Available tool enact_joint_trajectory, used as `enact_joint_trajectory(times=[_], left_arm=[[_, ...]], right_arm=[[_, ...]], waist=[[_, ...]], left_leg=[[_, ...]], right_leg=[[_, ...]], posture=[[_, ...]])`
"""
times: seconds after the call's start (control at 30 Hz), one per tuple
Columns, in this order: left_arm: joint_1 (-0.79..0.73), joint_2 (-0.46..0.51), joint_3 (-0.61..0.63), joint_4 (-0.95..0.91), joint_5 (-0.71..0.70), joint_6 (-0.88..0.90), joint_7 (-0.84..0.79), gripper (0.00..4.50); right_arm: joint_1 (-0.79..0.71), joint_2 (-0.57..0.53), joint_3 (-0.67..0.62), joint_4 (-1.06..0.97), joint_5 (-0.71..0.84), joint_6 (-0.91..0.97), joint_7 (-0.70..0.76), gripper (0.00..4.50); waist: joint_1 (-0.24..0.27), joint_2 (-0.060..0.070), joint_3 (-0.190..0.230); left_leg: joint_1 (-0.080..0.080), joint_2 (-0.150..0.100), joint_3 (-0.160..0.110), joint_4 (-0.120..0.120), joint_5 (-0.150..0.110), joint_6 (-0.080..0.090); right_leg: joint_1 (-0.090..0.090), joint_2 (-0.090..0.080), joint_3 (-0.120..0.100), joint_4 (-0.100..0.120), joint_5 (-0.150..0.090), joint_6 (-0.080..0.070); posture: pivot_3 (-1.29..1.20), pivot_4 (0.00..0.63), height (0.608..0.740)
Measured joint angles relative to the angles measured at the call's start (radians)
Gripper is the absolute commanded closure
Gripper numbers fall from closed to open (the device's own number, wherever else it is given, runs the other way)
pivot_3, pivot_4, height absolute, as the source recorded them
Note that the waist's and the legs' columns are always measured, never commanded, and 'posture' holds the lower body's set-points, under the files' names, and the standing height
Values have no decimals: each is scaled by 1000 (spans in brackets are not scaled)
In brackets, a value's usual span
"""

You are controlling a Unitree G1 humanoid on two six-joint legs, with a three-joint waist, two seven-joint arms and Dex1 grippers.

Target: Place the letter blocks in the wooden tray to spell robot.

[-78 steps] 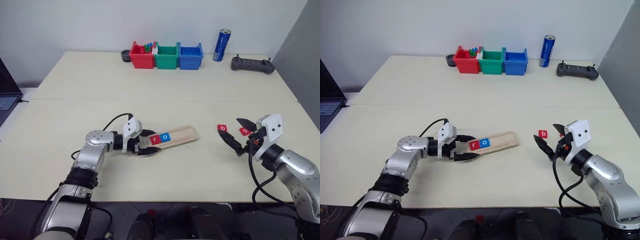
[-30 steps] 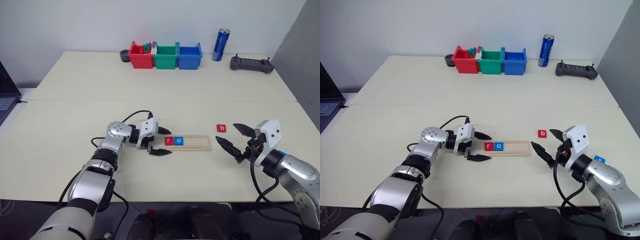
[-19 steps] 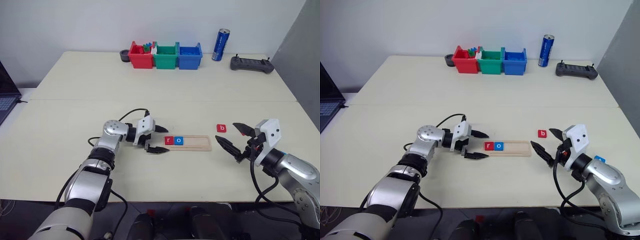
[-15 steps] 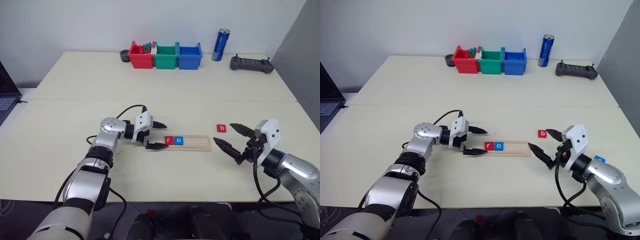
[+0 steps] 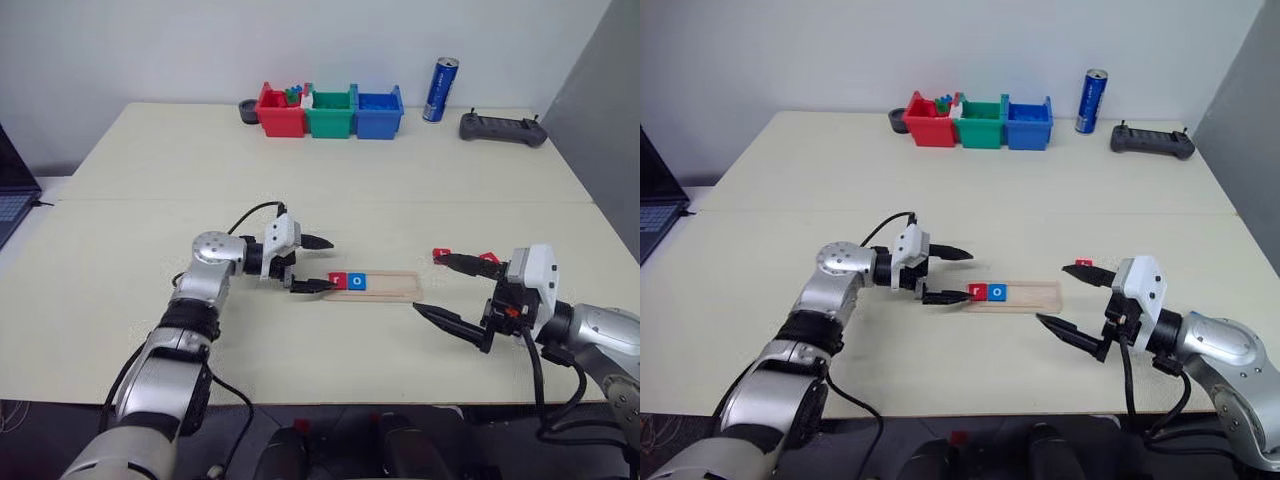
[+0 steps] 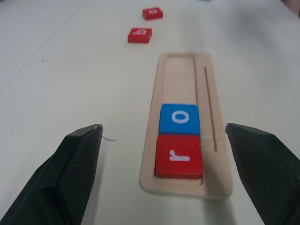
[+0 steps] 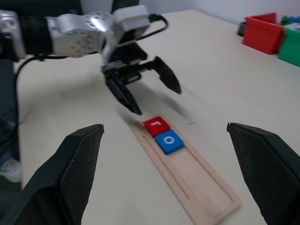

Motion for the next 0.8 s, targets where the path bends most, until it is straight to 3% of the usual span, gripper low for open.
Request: enact_joint_trajectory(times=[0.13,0.37,0.8], left_arm=[[157,45,19,-286,-68,183,68,69],[351,62,51,-608,-136,394,246,69],[523,70,90,-892,-198,539,464,69]], right_arm=[[30,36,10,52,-102,32,-152,0],[24,147,16,104,-231,108,-382,0],[-37,288,56,147,-317,176,-548,0]], waist=[[3,0,0],[7,0,0],[6,0,0]], left_leg=[[0,0,-1,0,0,0],[0,0,-1,0,0,0],[0,0,0,0,0,0]], right_leg=[[0,0,0,0,0,0],[0,-1,-1,0,0,0],[0,-1,0,0,0,0]], posture=[[0,150,740],[0,150,740],[0,150,740]])
